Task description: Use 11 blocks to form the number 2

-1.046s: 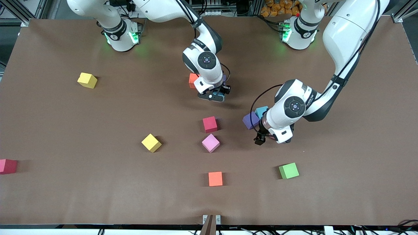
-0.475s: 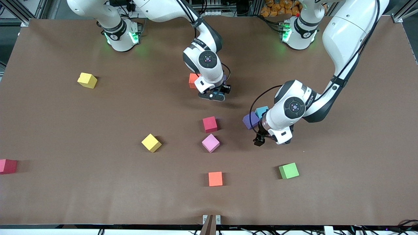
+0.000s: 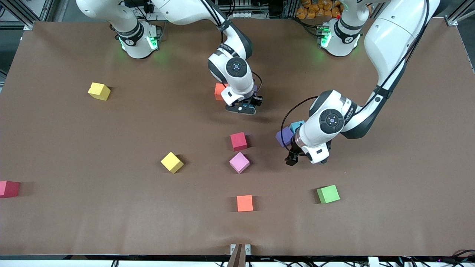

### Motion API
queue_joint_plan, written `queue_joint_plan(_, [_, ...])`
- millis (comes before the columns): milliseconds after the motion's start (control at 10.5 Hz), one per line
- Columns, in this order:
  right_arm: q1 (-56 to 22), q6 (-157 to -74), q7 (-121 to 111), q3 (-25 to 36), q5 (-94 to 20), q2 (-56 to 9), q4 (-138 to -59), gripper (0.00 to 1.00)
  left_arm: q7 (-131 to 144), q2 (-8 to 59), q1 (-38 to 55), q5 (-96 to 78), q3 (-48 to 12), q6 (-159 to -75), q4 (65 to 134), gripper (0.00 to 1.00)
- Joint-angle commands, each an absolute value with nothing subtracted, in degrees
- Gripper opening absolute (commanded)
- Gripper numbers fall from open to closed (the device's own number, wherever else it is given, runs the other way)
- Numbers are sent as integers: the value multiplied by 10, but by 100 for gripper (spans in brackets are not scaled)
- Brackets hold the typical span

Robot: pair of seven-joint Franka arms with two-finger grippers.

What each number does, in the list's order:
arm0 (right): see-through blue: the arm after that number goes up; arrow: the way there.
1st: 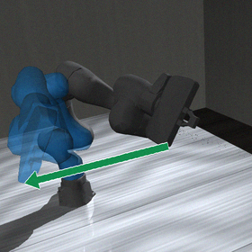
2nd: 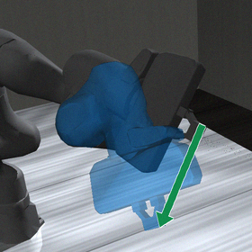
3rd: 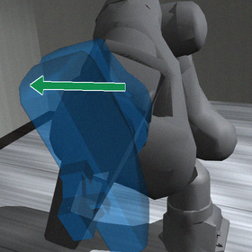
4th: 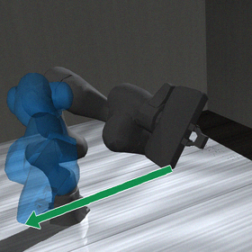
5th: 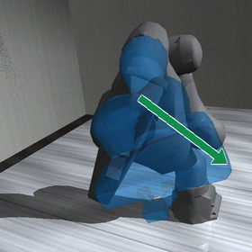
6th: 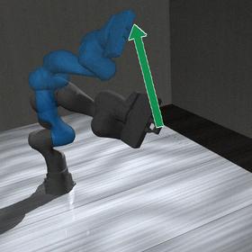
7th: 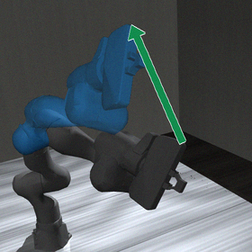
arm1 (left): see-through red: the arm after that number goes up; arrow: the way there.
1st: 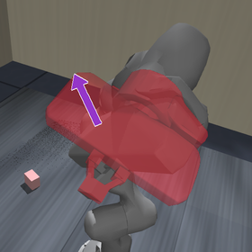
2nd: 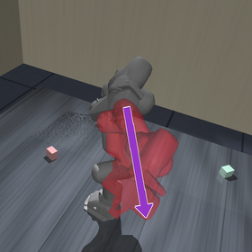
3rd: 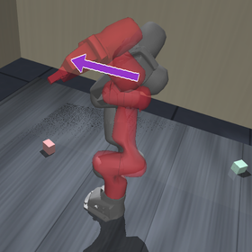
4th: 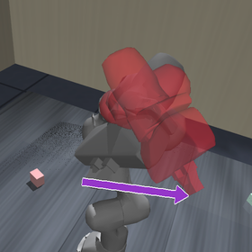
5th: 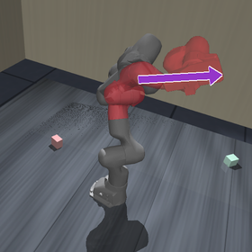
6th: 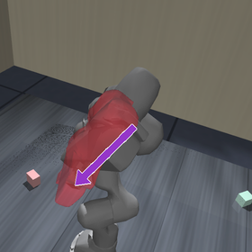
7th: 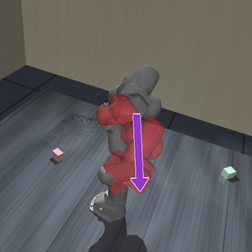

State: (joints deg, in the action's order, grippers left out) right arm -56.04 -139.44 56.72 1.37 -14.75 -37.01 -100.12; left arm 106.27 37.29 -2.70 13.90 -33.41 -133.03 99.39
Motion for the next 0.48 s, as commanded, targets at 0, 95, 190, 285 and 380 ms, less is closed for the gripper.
queue_joint_plan(0, [-562, -1380, 575, 13, -114, -369, -1012, 6, 1081, 383, -24, 114, -332, -1317, 968, 100])
queue_joint_plan(95, [-561, -1378, 574, 13, -111, -369, -1012, 13, 1084, 384, -23, 113, -332, -1317, 968, 100])
queue_joint_plan(190, [-561, -1378, 574, 13, -111, -369, -1012, 22, 1096, 384, -19, 110, -332, -1312, 969, 100])
queue_joint_plan(285, [-560, -1378, 574, 13, -111, -369, -1012, 26, 1137, 384, -13, 111, -332, -1291, 969, 100])
queue_joint_plan(380, [-560, -1378, 574, 13, -111, -370, -1012, 32, 1175, 383, -13, 112, -332, -1284, 969, 100])
